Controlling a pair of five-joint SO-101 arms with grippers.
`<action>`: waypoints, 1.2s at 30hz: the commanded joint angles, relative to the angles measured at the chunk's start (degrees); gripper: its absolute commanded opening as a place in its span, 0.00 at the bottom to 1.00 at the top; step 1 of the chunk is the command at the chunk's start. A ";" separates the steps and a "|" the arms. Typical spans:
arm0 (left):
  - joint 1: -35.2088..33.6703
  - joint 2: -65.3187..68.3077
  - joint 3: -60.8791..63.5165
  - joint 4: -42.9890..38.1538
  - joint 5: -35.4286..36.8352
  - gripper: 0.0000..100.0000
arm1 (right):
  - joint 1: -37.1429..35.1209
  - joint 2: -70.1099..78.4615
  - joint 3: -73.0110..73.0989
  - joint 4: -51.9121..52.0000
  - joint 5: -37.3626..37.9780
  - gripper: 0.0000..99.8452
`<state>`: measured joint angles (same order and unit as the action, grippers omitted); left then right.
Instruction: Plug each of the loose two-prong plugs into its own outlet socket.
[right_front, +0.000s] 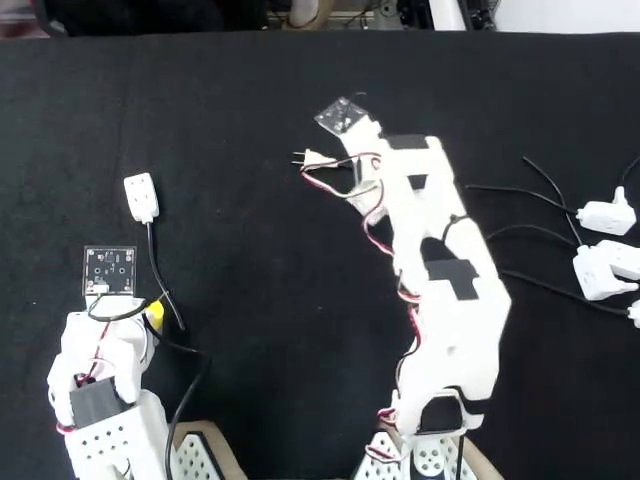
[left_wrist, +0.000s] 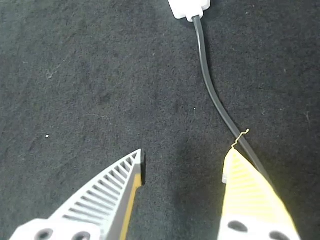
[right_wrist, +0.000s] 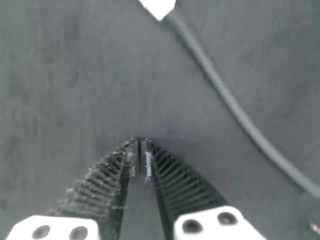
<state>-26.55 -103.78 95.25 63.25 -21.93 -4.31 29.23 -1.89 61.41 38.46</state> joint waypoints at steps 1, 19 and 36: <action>-0.04 -0.53 -0.31 -0.44 -0.35 0.26 | 2.55 -4.88 -2.68 6.15 4.48 0.01; -0.04 -0.53 -0.31 -0.44 -0.35 0.26 | 5.63 -10.07 -2.59 11.69 10.37 0.01; 0.04 -0.53 0.04 -0.44 -2.20 0.26 | 0.79 -10.42 -6.29 10.73 3.60 0.08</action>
<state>-26.55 -103.78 95.60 63.25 -23.69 -1.14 22.29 -3.47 72.92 44.88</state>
